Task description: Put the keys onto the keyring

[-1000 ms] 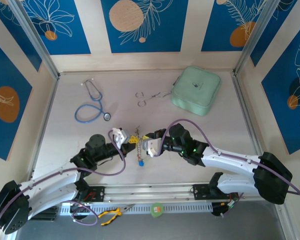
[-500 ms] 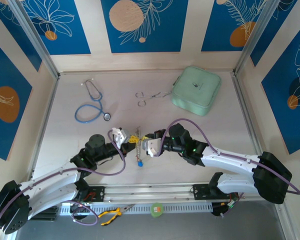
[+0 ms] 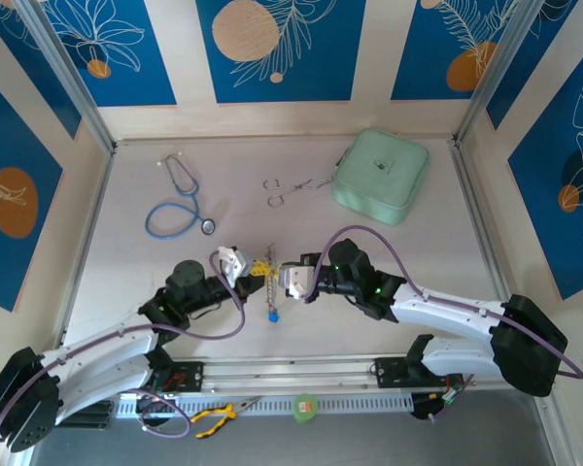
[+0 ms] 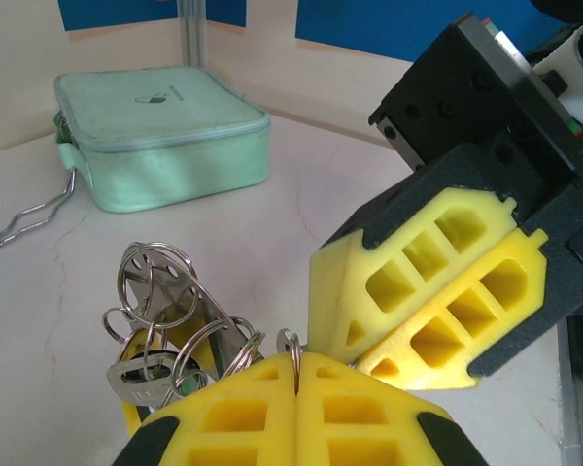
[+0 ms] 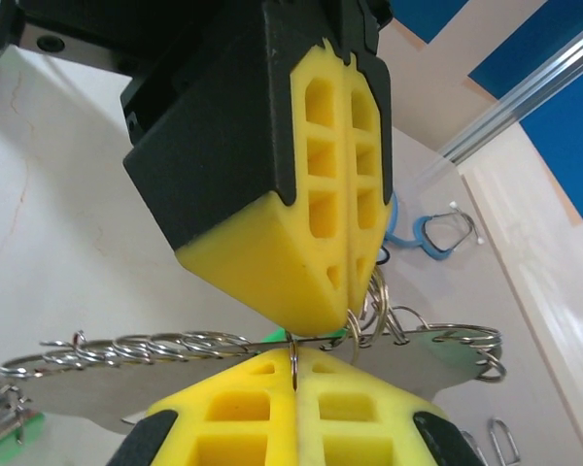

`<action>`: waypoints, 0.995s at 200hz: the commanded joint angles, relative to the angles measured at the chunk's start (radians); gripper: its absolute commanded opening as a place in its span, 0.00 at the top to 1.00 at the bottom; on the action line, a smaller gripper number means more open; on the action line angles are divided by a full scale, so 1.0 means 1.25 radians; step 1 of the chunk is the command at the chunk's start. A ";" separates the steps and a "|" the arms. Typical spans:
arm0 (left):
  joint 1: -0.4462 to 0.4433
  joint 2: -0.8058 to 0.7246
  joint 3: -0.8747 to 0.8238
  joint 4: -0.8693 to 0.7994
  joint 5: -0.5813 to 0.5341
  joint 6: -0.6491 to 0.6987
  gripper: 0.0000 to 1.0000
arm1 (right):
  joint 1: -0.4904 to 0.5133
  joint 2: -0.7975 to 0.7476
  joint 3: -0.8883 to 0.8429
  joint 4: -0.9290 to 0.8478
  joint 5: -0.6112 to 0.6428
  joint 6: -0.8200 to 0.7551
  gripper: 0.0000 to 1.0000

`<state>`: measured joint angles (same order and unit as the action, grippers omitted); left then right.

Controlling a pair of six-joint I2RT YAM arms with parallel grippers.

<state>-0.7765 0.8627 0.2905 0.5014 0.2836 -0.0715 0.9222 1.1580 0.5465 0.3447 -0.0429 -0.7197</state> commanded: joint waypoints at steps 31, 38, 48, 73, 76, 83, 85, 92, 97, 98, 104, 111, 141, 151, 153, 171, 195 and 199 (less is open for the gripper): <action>-0.007 0.015 -0.004 0.101 -0.008 -0.020 1.00 | -0.012 -0.006 -0.039 0.050 0.004 0.082 1.00; -0.007 0.010 -0.007 0.101 -0.011 -0.020 1.00 | -0.026 -0.019 -0.043 0.047 0.005 0.096 1.00; -0.008 0.006 -0.010 0.100 -0.013 -0.021 1.00 | -0.051 -0.036 -0.044 0.023 0.005 0.124 1.00; -0.008 0.003 -0.016 0.107 -0.009 -0.031 1.00 | -0.093 -0.038 -0.030 -0.043 0.017 0.192 1.00; -0.007 0.003 -0.018 0.109 -0.009 -0.032 1.00 | -0.094 -0.034 -0.028 -0.047 0.015 0.197 1.00; -0.007 0.004 -0.018 0.113 -0.006 -0.035 1.00 | -0.094 -0.025 -0.027 -0.046 0.014 0.207 1.00; -0.007 0.005 -0.018 0.114 -0.005 -0.035 1.00 | -0.094 -0.023 -0.026 -0.045 0.013 0.211 1.00; -0.008 0.007 -0.018 0.115 0.000 -0.037 1.00 | -0.094 -0.014 -0.023 -0.038 0.004 0.222 1.00; -0.007 0.008 -0.017 0.117 0.002 -0.038 1.00 | -0.093 -0.008 -0.020 -0.030 -0.002 0.228 1.00; -0.007 0.007 -0.017 0.117 0.002 -0.038 1.00 | -0.093 -0.006 -0.020 -0.028 -0.003 0.229 1.00; -0.007 0.008 -0.016 0.119 0.004 -0.038 1.00 | -0.091 0.000 -0.017 -0.018 -0.009 0.236 1.00; -0.007 0.009 -0.016 0.119 0.005 -0.039 1.00 | -0.087 0.008 -0.013 -0.005 -0.017 0.242 1.00; -0.007 0.014 -0.021 0.131 0.013 -0.045 1.00 | -0.069 0.043 0.015 0.040 -0.031 0.264 1.00; -0.007 0.018 -0.021 0.138 0.015 -0.048 1.00 | -0.063 0.054 0.020 0.057 -0.031 0.268 1.00; -0.008 0.019 -0.022 0.139 0.015 -0.049 1.00 | -0.061 0.057 0.022 0.059 -0.032 0.268 1.00; -0.007 0.030 -0.029 0.153 0.015 -0.054 1.00 | -0.054 0.070 0.026 0.090 -0.031 0.273 1.00; -0.008 0.063 -0.056 0.177 -0.004 -0.053 1.00 | -0.055 0.082 0.037 0.055 -0.029 0.270 1.00; -0.008 0.069 -0.061 0.185 -0.007 -0.056 1.00 | -0.056 0.083 0.038 0.042 -0.020 0.267 1.00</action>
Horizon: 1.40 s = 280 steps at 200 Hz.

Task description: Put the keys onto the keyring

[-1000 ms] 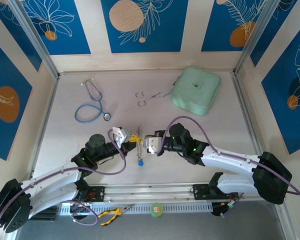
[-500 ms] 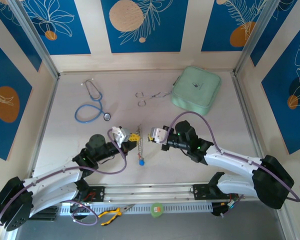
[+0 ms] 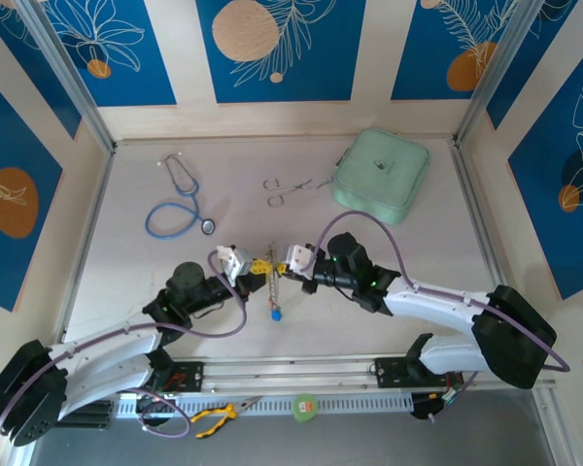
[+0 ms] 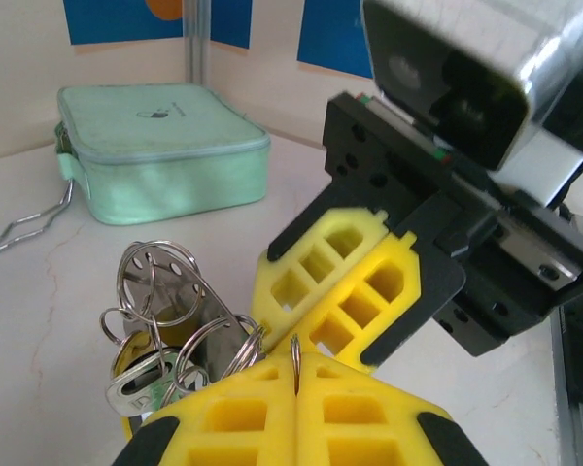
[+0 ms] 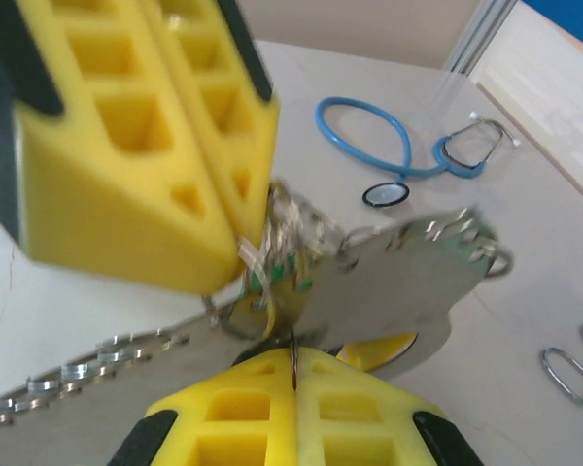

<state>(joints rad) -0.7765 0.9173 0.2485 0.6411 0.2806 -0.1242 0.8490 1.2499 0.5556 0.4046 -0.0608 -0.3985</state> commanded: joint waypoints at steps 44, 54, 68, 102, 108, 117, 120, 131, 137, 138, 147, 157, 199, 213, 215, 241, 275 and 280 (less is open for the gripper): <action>-0.007 0.114 -0.028 0.087 -0.042 -0.038 1.00 | -0.047 -0.059 0.008 -0.183 0.084 0.039 1.00; -0.008 0.128 -0.015 0.062 -0.061 -0.044 1.00 | -0.069 -0.082 0.011 -0.221 0.084 0.052 1.00; -0.007 0.138 0.017 -0.021 -0.097 -0.059 1.00 | -0.091 -0.098 0.022 -0.269 0.083 0.061 1.00; -0.007 0.124 0.083 -0.238 -0.188 -0.139 1.00 | -0.133 -0.070 0.085 -0.393 0.041 0.137 1.00; -0.007 0.123 0.090 -0.267 -0.195 -0.159 1.00 | -0.138 -0.059 0.099 -0.411 0.032 0.154 1.00; -0.007 0.122 0.093 -0.299 -0.200 -0.189 1.00 | -0.139 -0.044 0.112 -0.431 0.025 0.167 1.00; -0.007 0.123 0.094 -0.308 -0.201 -0.200 1.00 | -0.139 -0.040 0.114 -0.433 0.024 0.170 1.00; -0.008 0.129 0.105 -0.355 -0.203 -0.233 1.00 | -0.139 -0.032 0.118 -0.434 0.023 0.182 1.00; -0.007 0.134 0.113 -0.383 -0.205 -0.250 1.00 | -0.140 -0.031 0.116 -0.430 0.022 0.187 1.00; -0.007 0.135 0.113 -0.388 -0.205 -0.252 1.00 | -0.140 -0.030 0.116 -0.429 0.021 0.188 1.00; -0.007 0.144 0.127 -0.425 -0.206 -0.273 1.00 | -0.140 -0.030 0.116 -0.425 0.018 0.193 1.00; -0.007 0.152 0.137 -0.457 -0.208 -0.299 1.00 | -0.141 -0.028 0.118 -0.421 0.014 0.198 1.00; -0.007 0.174 0.165 -0.556 -0.210 -0.392 1.00 | -0.141 -0.023 0.119 -0.410 0.006 0.211 1.00; -0.007 0.176 0.164 -0.565 -0.209 -0.415 1.00 | -0.141 -0.022 0.118 -0.404 0.001 0.217 1.00; -0.008 0.177 0.164 -0.566 -0.209 -0.418 1.00 | -0.140 -0.022 0.118 -0.404 0.001 0.219 1.00; -0.008 0.195 0.175 -0.603 -0.210 -0.451 1.00 | -0.137 -0.017 0.118 -0.399 -0.005 0.229 1.00; -0.007 0.217 0.175 -0.600 -0.194 -0.447 1.00 | -0.131 -0.013 0.111 -0.390 -0.007 0.240 1.00; -0.007 0.220 0.178 -0.594 -0.190 -0.443 1.00 | -0.131 -0.013 0.110 -0.389 -0.007 0.241 1.00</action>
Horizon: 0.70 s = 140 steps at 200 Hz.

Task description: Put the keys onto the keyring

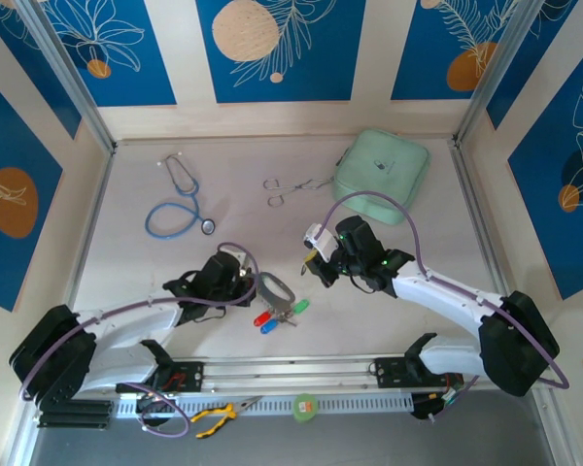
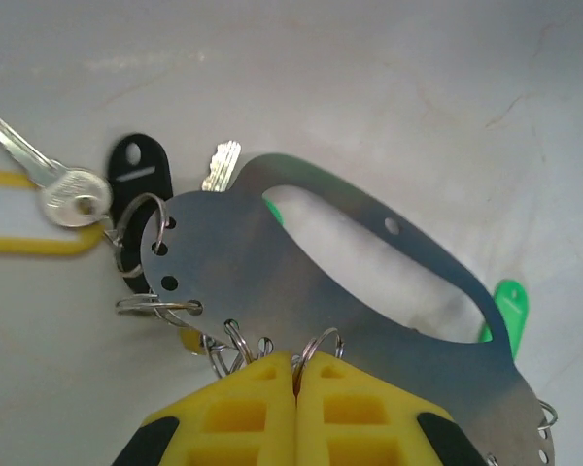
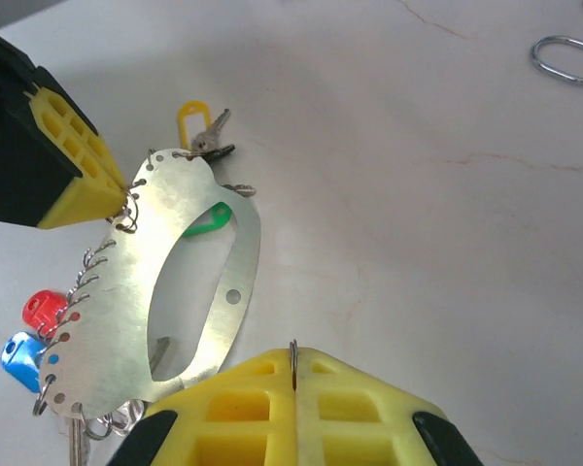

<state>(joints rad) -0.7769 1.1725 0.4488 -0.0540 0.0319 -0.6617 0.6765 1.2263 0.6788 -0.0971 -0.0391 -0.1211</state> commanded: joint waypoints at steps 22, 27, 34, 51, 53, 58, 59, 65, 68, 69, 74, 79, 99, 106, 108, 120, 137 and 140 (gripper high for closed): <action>-0.007 0.032 0.037 -0.024 0.017 0.019 1.00 | 0.011 0.006 0.010 0.013 -0.023 0.025 1.00; -0.007 0.038 0.045 -0.027 0.017 0.027 1.00 | 0.011 0.006 0.010 0.013 -0.022 0.027 1.00; -0.008 0.048 0.058 -0.034 0.018 0.034 1.00 | 0.013 0.006 0.010 0.013 -0.020 0.029 1.00; -0.007 0.080 0.090 -0.055 0.029 0.044 1.00 | 0.014 0.006 0.007 0.013 -0.018 0.034 1.00; -0.007 0.083 0.092 -0.059 0.031 0.045 1.00 | 0.015 0.005 0.006 0.013 -0.017 0.035 1.00; -0.007 0.094 0.103 -0.070 0.031 0.046 1.00 | 0.015 0.006 0.004 0.014 -0.016 0.037 1.00; -0.007 0.096 0.105 -0.073 0.031 0.046 1.00 | 0.016 0.006 0.004 0.014 -0.016 0.037 1.00; -0.008 0.107 0.117 -0.087 0.031 0.050 1.00 | 0.016 0.006 0.001 0.015 -0.015 0.040 1.00; -0.008 0.114 0.121 -0.095 0.029 0.052 1.00 | 0.016 0.006 0.000 0.016 -0.014 0.040 1.00; -0.008 0.116 0.124 -0.098 0.029 0.053 1.00 | 0.016 0.006 0.000 0.015 -0.014 0.041 1.00; -0.009 0.128 0.134 -0.115 0.024 0.053 1.00 | 0.016 0.006 -0.002 0.016 -0.012 0.042 1.00; -0.009 0.139 0.147 -0.134 0.017 0.055 1.00 | 0.016 0.005 -0.005 0.015 -0.010 0.044 1.00; -0.010 0.175 0.192 -0.187 0.002 0.064 1.00 | 0.016 0.003 -0.012 0.013 0.005 0.051 1.00; -0.010 0.181 0.199 -0.190 0.000 0.063 1.00 | 0.014 0.005 -0.015 0.013 0.011 0.055 1.00; -0.010 0.183 0.200 -0.189 0.000 0.062 1.00 | 0.013 0.006 -0.015 0.012 0.011 0.058 1.00; -0.010 0.185 0.202 -0.172 0.002 0.059 1.00 | 0.009 0.023 -0.009 0.000 0.008 0.069 1.00; -0.010 0.188 0.197 -0.130 0.015 0.054 1.00 | 0.008 0.064 0.023 -0.042 -0.002 0.082 1.00; -0.010 0.189 0.196 -0.124 0.019 0.054 1.00 | 0.008 0.072 0.030 -0.049 -0.004 0.086 1.00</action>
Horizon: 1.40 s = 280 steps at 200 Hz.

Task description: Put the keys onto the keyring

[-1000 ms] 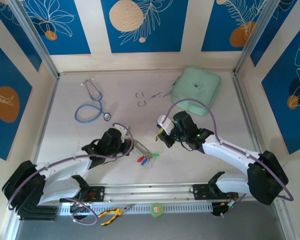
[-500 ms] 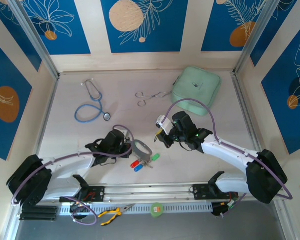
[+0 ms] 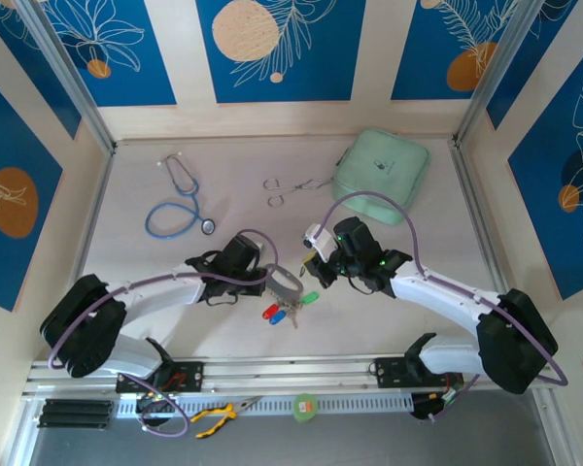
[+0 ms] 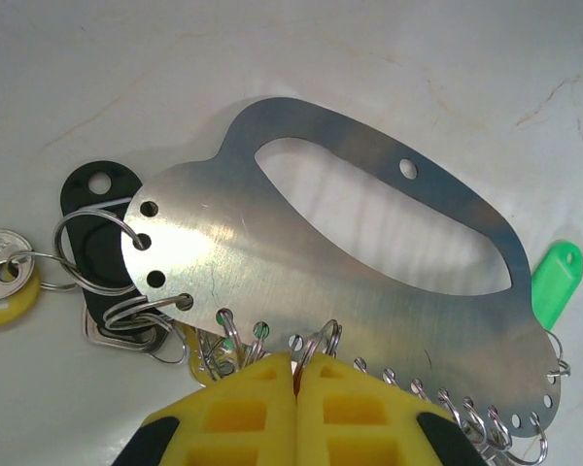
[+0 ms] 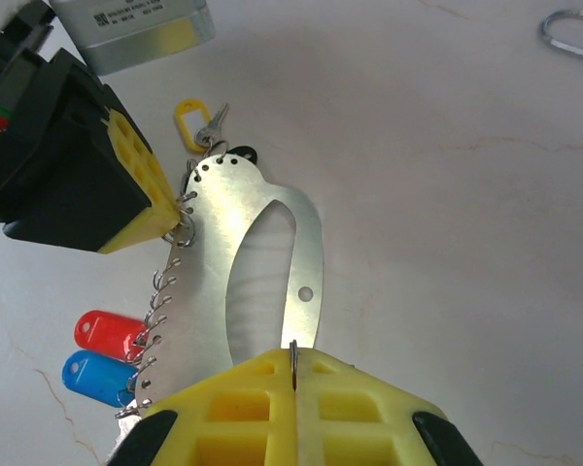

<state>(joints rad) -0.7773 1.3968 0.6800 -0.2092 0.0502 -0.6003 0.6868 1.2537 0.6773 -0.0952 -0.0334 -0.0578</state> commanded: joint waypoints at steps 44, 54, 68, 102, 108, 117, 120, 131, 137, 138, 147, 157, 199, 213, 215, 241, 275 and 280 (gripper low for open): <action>-0.010 -0.014 -0.043 0.124 0.041 0.019 1.00 | -0.024 0.151 0.185 -0.282 -0.021 0.176 1.00; -0.011 -0.021 -0.057 0.151 0.043 0.037 1.00 | -0.043 0.182 0.239 -0.380 0.001 0.243 1.00; -0.011 -0.035 -0.076 0.187 0.045 0.067 1.00 | -0.075 0.231 0.310 -0.517 -0.016 0.297 1.00; -0.010 -0.045 -0.117 0.277 0.053 0.162 1.00 | -0.085 0.261 0.343 -0.636 -0.026 0.370 1.00; -0.011 -0.048 -0.126 0.297 0.058 0.177 1.00 | -0.087 0.269 0.347 -0.640 -0.029 0.376 1.00; -0.010 -0.051 -0.140 0.325 0.064 0.201 1.00 | -0.091 0.288 0.352 -0.642 -0.030 0.380 1.00; -0.010 -0.054 -0.143 0.335 0.066 0.211 1.00 | -0.093 0.296 0.354 -0.642 -0.033 0.380 1.00; -0.011 -0.060 -0.158 0.364 0.069 0.240 1.00 | -0.097 0.334 0.359 -0.637 -0.043 0.379 1.00; -0.011 -0.065 -0.165 0.376 0.072 0.260 1.00 | -0.100 0.354 0.361 -0.632 -0.044 0.378 1.00; -0.011 -0.066 -0.165 0.378 0.073 0.263 1.00 | -0.101 0.357 0.362 -0.630 -0.044 0.378 1.00; -0.012 -0.072 -0.174 0.389 0.078 0.290 1.00 | -0.106 0.381 0.365 -0.618 -0.044 0.379 1.00; -0.011 -0.080 -0.179 0.394 0.080 0.317 1.00 | -0.109 0.399 0.367 -0.599 -0.046 0.383 0.92; -0.011 -0.082 -0.213 0.466 0.110 0.384 1.00 | -0.123 0.349 0.355 -0.495 -0.072 0.348 0.62; -0.012 -0.083 -0.237 0.520 0.131 0.406 1.00 | -0.129 0.292 0.325 -0.412 -0.103 0.291 0.62; -0.012 -0.083 -0.241 0.529 0.134 0.410 1.00 | -0.130 0.283 0.320 -0.396 -0.112 0.279 0.62; -0.012 -0.085 -0.291 0.653 0.174 0.470 1.00 | -0.126 0.133 0.209 -0.120 -0.171 0.121 0.67; -0.012 -0.085 -0.324 0.732 0.221 0.561 1.00 | -0.106 0.030 0.061 0.030 -0.382 -0.372 0.72; -0.011 -0.084 -0.332 0.755 0.227 0.575 1.00 | -0.100 0.032 0.057 0.010 -0.385 -0.448 0.73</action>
<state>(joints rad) -0.7807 1.3098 0.2989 0.5491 0.2485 -0.0055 0.5335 1.3087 0.8268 -0.1932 -0.3130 -0.0799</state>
